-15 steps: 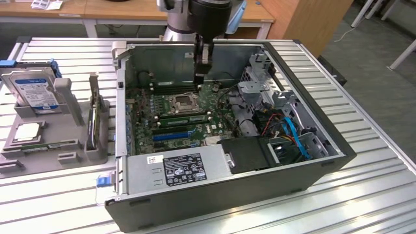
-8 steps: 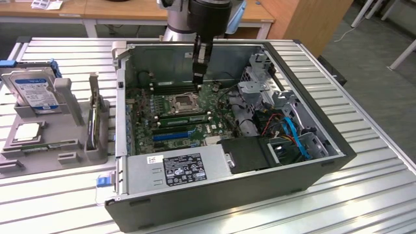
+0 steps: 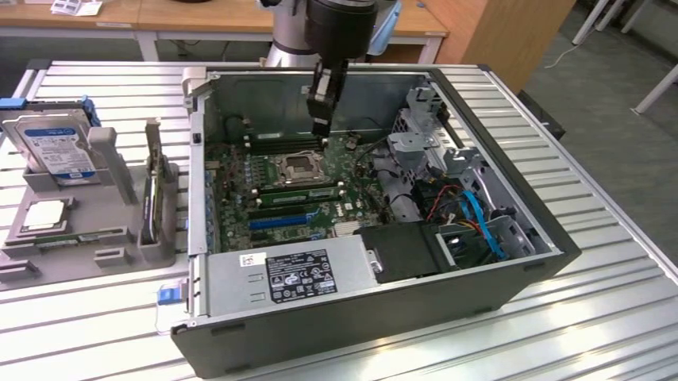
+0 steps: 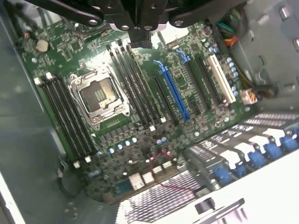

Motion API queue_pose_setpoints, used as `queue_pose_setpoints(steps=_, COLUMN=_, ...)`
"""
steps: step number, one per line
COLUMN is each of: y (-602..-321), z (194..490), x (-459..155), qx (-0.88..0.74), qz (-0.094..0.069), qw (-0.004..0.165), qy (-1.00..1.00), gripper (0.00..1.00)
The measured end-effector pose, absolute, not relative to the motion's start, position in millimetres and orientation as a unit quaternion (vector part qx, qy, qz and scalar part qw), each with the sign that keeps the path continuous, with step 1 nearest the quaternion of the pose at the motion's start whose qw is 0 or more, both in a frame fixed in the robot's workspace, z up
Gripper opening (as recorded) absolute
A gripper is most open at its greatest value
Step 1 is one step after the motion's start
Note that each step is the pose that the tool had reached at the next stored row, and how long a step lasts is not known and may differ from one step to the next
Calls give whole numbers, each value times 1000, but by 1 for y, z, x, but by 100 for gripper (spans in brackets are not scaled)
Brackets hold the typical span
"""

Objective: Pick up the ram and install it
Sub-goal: 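Press down the ram until it locks into place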

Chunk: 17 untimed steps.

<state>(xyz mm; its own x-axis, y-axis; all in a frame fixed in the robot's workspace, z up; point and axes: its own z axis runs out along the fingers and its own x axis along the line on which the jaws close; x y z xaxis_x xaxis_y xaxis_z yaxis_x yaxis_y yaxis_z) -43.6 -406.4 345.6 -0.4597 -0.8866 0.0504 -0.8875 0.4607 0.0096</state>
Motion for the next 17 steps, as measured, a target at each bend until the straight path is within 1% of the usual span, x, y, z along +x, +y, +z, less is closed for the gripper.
queue_pose_setpoints(steps=17, y=-406, z=346, x=-44, qx=382, qz=5, qw=25, qy=-924, gripper=11)
